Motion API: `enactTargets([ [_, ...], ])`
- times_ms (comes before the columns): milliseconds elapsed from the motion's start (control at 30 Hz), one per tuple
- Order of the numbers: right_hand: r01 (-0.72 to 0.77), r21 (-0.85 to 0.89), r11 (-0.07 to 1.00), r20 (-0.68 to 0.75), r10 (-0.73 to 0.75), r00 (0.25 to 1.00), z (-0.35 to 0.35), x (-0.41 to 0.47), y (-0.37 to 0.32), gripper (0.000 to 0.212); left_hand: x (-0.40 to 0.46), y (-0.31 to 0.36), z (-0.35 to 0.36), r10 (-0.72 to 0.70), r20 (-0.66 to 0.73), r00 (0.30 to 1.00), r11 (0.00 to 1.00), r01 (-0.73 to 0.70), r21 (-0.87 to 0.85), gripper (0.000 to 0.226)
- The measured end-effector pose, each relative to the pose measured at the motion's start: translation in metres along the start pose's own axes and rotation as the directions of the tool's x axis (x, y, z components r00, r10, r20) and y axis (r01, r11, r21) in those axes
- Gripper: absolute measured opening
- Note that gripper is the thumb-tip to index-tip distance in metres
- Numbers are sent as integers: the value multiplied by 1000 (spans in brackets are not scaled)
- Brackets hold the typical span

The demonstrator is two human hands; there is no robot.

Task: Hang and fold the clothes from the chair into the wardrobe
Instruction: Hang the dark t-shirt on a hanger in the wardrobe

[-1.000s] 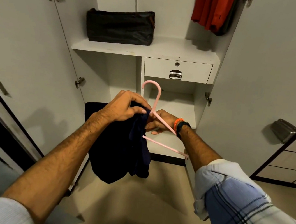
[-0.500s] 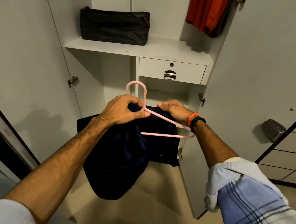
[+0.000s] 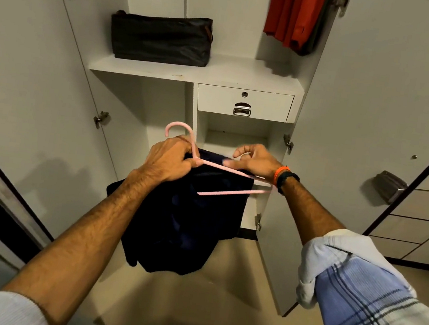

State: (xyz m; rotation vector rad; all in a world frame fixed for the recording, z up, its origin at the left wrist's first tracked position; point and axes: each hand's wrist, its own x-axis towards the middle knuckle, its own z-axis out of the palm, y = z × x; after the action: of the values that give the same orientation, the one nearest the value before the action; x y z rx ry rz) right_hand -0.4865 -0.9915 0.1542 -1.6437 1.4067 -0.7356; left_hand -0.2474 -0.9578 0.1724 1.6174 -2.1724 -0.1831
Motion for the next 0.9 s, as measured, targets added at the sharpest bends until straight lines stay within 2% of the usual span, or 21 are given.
enactTargets([
  [67,-23,-47,999,-114,18,993,-14,5,9,14,-2,-10,-2,-70,-22,997,997,70,-26,16],
  [133,-43,-86,995,-219,23,975,-27,6,18,25,-4,-20,-5,-140,-26,990,980,135,-146,14],
  [167,-39,-96,995,-220,17,975,-30,5,21,27,-5,-22,-7,-147,-12,989,968,142,-209,13],
  [267,23,-77,997,-110,-32,993,-22,0,15,7,-7,-19,-9,-95,34,995,958,101,-270,12],
  [367,104,-50,993,27,-102,994,-6,-2,4,12,-9,-17,-9,-41,98,994,956,68,-286,9],
  [467,101,-120,988,200,-76,977,4,2,0,12,-11,-21,-17,11,193,981,962,42,-269,6],
  [567,72,-130,989,314,-28,949,16,-3,-15,13,-12,-20,-21,66,253,965,967,0,-253,10],
  [800,108,-172,979,468,-15,883,54,-22,-54,11,-17,-3,-18,191,239,952,952,-121,-282,6],
  [900,97,-266,959,374,10,927,51,-58,-91,29,-17,-3,-15,205,225,952,951,-139,-278,5],
])
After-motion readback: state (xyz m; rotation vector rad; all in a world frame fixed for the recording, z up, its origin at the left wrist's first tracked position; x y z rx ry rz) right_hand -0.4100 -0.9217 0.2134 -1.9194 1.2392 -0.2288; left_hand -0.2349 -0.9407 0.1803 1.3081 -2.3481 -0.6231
